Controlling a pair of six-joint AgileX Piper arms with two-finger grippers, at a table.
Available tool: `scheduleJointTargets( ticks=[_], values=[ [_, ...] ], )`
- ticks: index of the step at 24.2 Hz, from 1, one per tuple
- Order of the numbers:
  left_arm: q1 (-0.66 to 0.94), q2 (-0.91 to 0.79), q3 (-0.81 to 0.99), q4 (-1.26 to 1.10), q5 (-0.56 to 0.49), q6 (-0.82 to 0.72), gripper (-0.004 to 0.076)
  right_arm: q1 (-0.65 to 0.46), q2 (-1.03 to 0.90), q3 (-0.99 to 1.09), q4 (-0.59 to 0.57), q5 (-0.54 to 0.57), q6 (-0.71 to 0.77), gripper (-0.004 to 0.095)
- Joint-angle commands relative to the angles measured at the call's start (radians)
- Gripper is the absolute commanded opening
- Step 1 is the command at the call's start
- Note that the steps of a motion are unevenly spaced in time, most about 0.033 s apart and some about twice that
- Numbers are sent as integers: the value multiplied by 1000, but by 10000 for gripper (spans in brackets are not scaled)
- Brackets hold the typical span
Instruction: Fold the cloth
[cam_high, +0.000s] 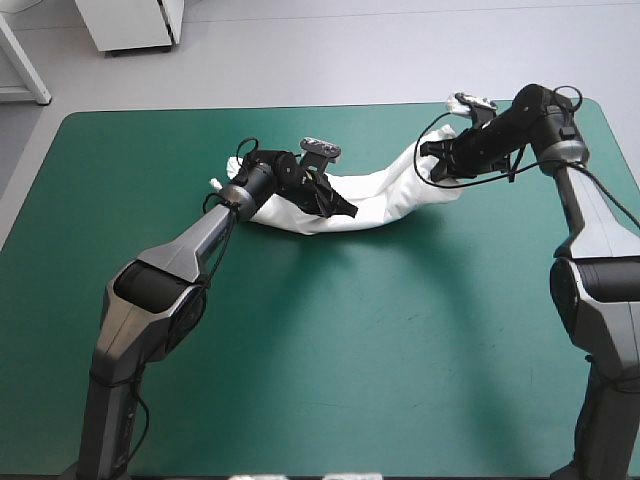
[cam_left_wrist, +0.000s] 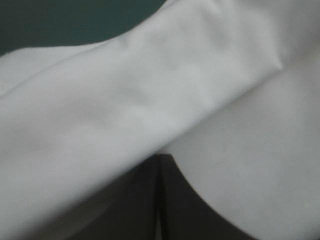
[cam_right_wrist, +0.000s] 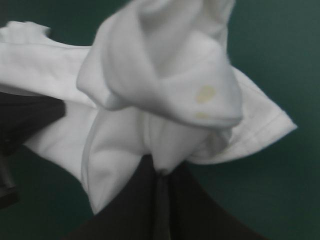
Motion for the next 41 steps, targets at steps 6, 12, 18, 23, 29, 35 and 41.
scheduleJointTargets(
  ticks=[6,12,18,23,29,35,41],
  values=[
    [-7,-52,-20,-29,22,-5,-9,51,-146,-63,120,16,-17,-14],
    [-7,-52,-20,-29,24,-5,-9,89,-161,-100,126,13,-22,-15],
    [0,-169,-10,124,190,-70,-9,91,-161,-117,120,6,-25,-14],
    [68,-409,225,189,207,-91,-9,107,-161,-117,120,2,-38,-14],
    [183,-850,679,198,180,-85,-9,194,-161,-117,120,-73,-75,-14],
    [182,-1120,875,212,289,-144,-9,337,-136,-117,113,-260,-95,-14],
    [182,-1309,946,187,375,-174,-9,396,-43,-117,113,-356,-99,-14]
  ],
)
